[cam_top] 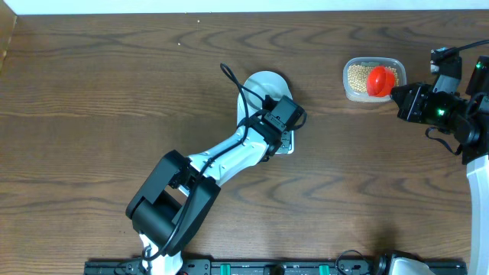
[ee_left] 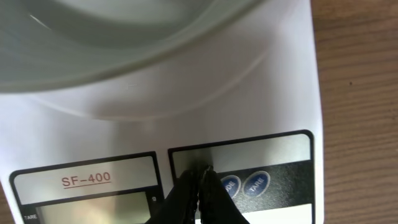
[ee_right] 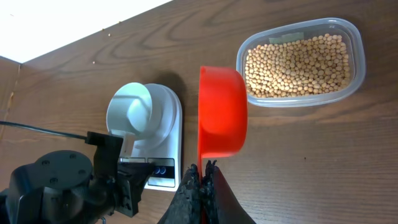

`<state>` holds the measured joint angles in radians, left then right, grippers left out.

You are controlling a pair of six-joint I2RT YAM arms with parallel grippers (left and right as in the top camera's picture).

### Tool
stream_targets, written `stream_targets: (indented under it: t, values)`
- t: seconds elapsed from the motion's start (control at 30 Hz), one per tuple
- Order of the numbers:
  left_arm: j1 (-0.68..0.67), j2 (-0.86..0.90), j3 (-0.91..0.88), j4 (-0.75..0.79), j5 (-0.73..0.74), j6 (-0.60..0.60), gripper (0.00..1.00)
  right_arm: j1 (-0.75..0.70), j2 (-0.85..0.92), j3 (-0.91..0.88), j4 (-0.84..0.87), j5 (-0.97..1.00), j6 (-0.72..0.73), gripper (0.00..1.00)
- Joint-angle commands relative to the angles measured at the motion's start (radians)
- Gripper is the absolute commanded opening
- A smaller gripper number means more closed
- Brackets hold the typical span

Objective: Scoop item into bowl and weigh 50g on scale

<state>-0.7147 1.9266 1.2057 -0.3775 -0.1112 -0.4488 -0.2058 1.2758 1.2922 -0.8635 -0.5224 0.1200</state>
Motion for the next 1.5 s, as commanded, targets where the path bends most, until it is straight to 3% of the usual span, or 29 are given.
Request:
stream_targets:
  t: [0.0,1.3,1.47]
  values:
    - [0.011,0.018,-0.01,-0.006,-0.018,0.002,0.07,-0.004,-0.008,0.018,-0.001,0.001,-0.021,0.01]
    - [0.011,0.039,-0.011,-0.043,0.026,-0.016,0.07,-0.004,-0.008,0.018,-0.001,0.001,-0.021,0.01]
    - [0.011,0.04,-0.011,-0.02,0.082,0.044,0.07,-0.004,-0.008,0.018,-0.001,0.001,-0.021,0.01]
